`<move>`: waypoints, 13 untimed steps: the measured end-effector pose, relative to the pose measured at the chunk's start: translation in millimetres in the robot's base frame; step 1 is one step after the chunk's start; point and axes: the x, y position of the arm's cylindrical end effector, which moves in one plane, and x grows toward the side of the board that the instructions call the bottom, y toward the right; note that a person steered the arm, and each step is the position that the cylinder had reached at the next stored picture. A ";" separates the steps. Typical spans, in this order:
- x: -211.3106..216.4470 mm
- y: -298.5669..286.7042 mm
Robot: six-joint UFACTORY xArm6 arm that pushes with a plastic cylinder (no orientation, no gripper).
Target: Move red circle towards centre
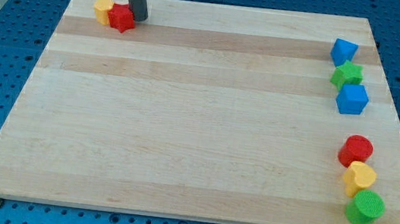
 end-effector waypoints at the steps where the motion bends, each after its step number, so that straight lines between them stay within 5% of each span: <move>1: 73.4 81.8; 3: 294.1 192.2; 4: 349.0 209.4; 5: 348.1 209.4; 7: 238.7 239.6; 13: 212.7 327.4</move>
